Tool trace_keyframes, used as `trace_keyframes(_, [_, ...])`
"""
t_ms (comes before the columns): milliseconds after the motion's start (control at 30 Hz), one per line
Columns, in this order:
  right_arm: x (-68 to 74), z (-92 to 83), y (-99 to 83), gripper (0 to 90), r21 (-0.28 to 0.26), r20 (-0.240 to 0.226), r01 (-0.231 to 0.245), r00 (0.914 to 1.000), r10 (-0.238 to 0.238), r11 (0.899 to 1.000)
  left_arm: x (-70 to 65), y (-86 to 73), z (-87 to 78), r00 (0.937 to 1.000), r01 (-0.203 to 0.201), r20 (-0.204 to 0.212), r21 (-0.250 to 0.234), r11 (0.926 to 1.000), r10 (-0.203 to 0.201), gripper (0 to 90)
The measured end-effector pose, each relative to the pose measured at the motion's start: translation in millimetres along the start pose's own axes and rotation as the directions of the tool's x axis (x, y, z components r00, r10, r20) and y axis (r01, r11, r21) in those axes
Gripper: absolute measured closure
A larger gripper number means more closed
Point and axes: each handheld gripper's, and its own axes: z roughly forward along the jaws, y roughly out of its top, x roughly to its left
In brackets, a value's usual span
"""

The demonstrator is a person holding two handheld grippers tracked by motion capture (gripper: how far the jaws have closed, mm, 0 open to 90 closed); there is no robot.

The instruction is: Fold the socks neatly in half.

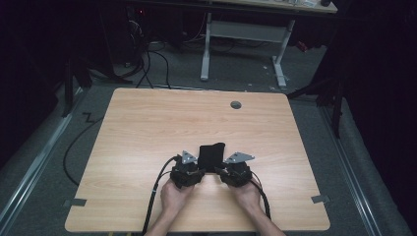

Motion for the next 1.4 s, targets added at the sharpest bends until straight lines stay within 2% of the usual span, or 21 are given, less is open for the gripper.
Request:
trace_keyframes(200, [-2.6, 4.0, 4.0, 62.5, -0.005, 0.012, -0.003, 0.9999, 0.004, 1.000, 1.3, 6.3, 4.4, 0.9998, -0.006, -0.019, 0.012, 0.9999, 0.006, 59.5])
trace_keyframes(467, [-7.8, 3.4, 4.4, 57.2, -0.016, 0.015, -0.014, 0.9998, 0.014, 1.000, 2.4, 7.2, 1.5, 0.9995, -0.002, -0.031, -0.012, 0.9999, 0.002, 46.9])
trace_keyframes(667, [-8.1, -7.7, 5.7, 53.2, -0.044, 0.004, -0.019, 0.9998, 0.019, 0.999, 6.6, 3.7, -12.7, 0.9998, 0.007, -0.017, -0.038, 0.9992, -0.008, 43.0])
trace_keyframes(900, [-10.9, -17.4, 7.0, 51.6, -0.075, -0.020, -0.036, 0.9992, 0.034, 0.997, 14.2, 1.7, -30.0, 0.9994, 0.016, -0.029, -0.082, 0.9965, -0.018, 42.0])
trace_keyframes(1233, [-18.2, -33.8, 4.5, 51.2, -0.110, -0.039, -0.070, 0.9971, 0.066, 0.991, 17.4, 2.6, -50.7, 0.9988, -0.002, -0.048, -0.122, 0.9925, -0.004, 41.2])
trace_keyframes(1400, [-19.2, -38.4, 3.7, 51.6, -0.110, -0.047, -0.062, 0.9973, 0.057, 0.992, 19.8, 1.1, -59.2, 0.9985, 0.000, -0.054, -0.132, 0.9913, -0.007, 41.2])
